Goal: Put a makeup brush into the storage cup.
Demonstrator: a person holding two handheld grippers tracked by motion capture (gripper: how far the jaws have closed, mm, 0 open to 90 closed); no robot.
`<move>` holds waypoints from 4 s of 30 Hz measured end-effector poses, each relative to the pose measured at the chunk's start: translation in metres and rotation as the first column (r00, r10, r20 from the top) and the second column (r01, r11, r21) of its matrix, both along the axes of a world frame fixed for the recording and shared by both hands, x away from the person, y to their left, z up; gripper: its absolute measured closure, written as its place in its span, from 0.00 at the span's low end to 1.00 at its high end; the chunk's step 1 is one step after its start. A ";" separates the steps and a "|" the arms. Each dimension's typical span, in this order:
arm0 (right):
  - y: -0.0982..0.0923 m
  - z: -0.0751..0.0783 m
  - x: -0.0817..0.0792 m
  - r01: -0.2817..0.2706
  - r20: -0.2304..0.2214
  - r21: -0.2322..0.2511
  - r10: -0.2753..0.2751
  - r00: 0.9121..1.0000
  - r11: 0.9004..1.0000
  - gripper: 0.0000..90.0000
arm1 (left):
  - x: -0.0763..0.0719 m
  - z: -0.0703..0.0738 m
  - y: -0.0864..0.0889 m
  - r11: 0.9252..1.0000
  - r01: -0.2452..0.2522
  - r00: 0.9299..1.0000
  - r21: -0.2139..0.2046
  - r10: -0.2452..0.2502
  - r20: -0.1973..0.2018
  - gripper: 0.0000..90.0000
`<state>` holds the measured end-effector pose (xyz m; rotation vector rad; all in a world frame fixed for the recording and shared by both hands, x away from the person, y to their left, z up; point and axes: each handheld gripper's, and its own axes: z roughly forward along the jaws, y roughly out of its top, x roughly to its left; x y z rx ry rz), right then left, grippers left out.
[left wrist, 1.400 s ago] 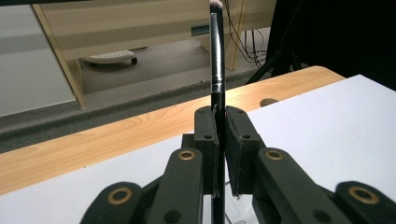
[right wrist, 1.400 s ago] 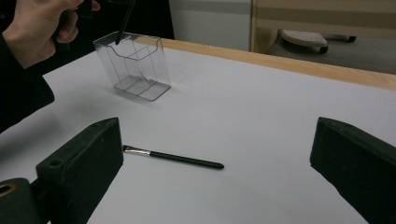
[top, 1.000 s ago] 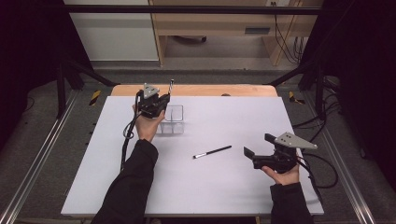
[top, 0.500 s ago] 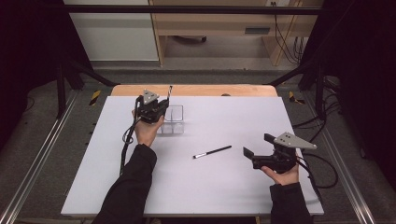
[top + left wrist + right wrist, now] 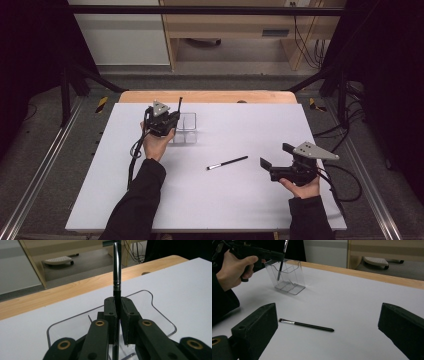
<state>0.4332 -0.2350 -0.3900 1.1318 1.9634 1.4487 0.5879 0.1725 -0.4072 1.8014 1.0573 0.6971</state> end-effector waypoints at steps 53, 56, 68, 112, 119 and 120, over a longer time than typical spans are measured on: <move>0.005 0.007 -0.001 -0.003 0.017 -0.007 0.003 1.000 1.000 0.03 | -0.099 0.024 0.041 0.991 0.117 0.993 -0.065 -0.116 0.025 0.22; 0.006 0.008 -0.001 -0.004 0.019 -0.011 0.005 1.000 1.000 0.03 | -0.106 0.021 0.044 0.990 0.124 0.992 -0.070 -0.122 0.019 0.20; 0.007 0.008 -0.002 -0.006 0.017 -0.015 0.006 1.000 1.000 0.03 | -0.134 0.010 0.057 0.992 0.117 0.993 -0.053 -0.116 0.007 0.12; 0.041 0.001 0.012 -0.068 -0.030 -0.085 0.066 0.997 0.994 0.03 | -0.169 -0.025 0.085 0.998 0.065 0.997 -0.022 -0.065 -0.031 0.16; 0.057 -0.005 0.024 -0.091 -0.060 -0.116 0.084 0.995 0.989 0.04 | -0.173 -0.026 0.085 0.997 0.075 0.997 -0.021 -0.075 -0.033 0.14; 0.059 -0.006 0.026 -0.092 -0.062 -0.116 0.085 0.994 0.989 0.04 | -0.174 -0.026 0.086 0.997 0.072 0.997 -0.022 -0.073 -0.032 0.14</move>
